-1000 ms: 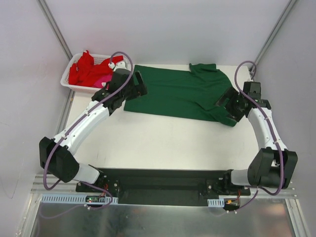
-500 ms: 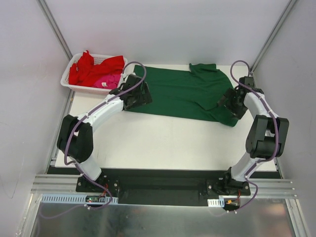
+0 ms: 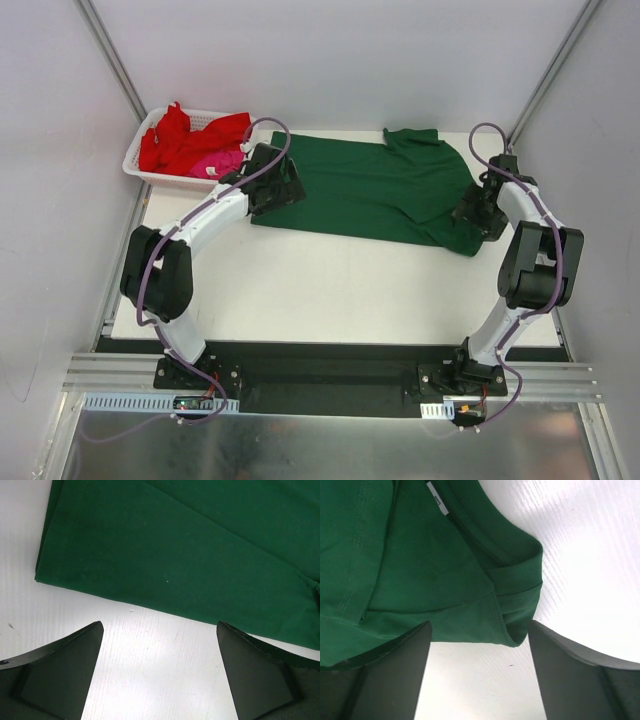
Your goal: Fold and stack the t-shirts
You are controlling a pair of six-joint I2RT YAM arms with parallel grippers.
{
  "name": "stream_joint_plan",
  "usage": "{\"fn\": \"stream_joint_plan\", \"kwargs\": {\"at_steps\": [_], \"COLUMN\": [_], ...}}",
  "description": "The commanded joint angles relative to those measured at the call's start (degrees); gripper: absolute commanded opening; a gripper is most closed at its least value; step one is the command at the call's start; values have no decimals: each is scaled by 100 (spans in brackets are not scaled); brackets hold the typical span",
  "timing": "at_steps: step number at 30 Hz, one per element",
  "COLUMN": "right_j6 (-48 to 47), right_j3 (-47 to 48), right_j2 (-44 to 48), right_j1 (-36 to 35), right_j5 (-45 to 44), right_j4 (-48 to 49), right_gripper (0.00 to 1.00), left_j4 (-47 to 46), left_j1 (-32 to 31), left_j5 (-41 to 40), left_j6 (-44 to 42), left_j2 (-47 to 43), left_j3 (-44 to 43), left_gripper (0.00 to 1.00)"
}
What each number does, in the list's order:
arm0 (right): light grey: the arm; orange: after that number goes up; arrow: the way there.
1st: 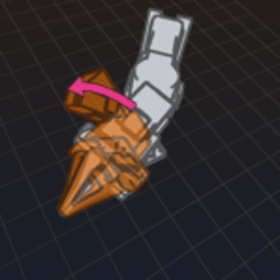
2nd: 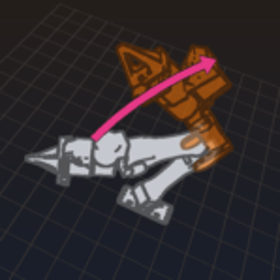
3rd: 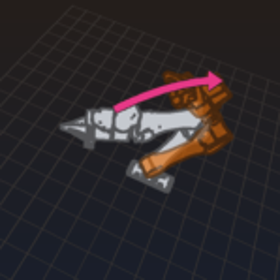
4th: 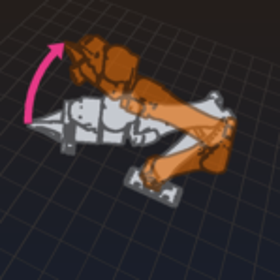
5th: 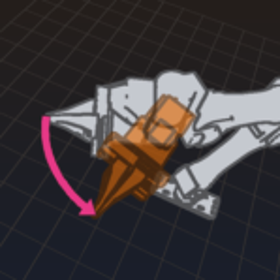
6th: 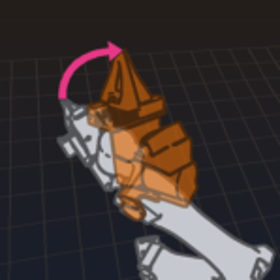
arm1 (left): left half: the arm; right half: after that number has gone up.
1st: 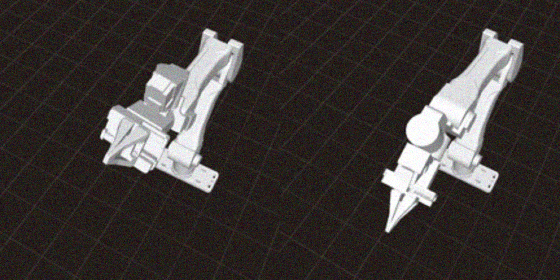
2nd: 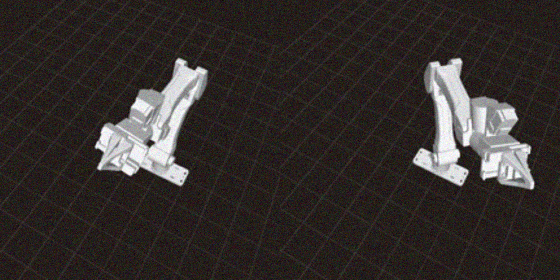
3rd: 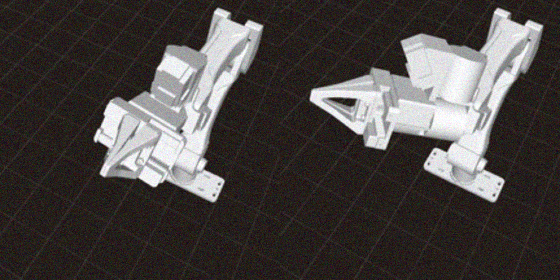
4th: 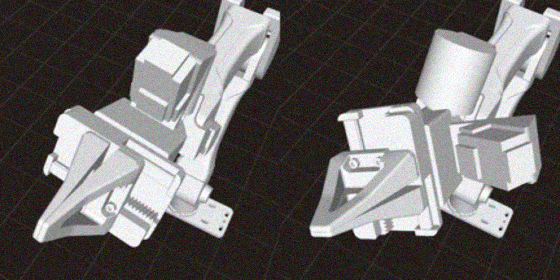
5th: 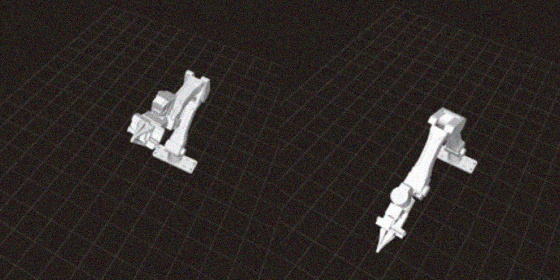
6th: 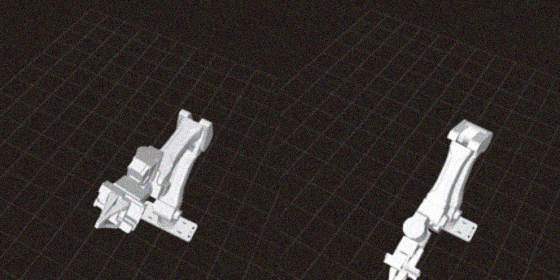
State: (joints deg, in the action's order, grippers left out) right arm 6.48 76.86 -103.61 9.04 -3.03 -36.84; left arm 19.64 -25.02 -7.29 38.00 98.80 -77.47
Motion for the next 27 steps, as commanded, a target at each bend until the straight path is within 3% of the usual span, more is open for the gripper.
{"fn": "stream_joint_plan", "kwargs": {"at_steps": [1,6,12,16,20,27], "right_j6": [-341,-402,-455,-463,-542,-613], "right_j3": [-13,48,268,409,575,1006], "right_j2": [-10,-247,-519,-485,-414,-581], "right_j1": [37,37,37,45,37,37], "right_j5": [38,-22,-137,-259,-374,-409], "right_j4": [45,63,-42,-157,-262,-350], "right_gripper": [76,51,39,10,1,1], "left_j4": [-30,-30,-30,-30,-30,-30], "left_j1": [84,137,137,146,137,137], "left_j5": [236,351,430,448,527,623], "left_j6": [-47,-38,-12,-12,15,59], "left_j2": [42,191,315,324,376,561], "left_j3": [-137,-128,-84,-66,-58,22], "left_gripper": [97,96,96,96,96,95]}}
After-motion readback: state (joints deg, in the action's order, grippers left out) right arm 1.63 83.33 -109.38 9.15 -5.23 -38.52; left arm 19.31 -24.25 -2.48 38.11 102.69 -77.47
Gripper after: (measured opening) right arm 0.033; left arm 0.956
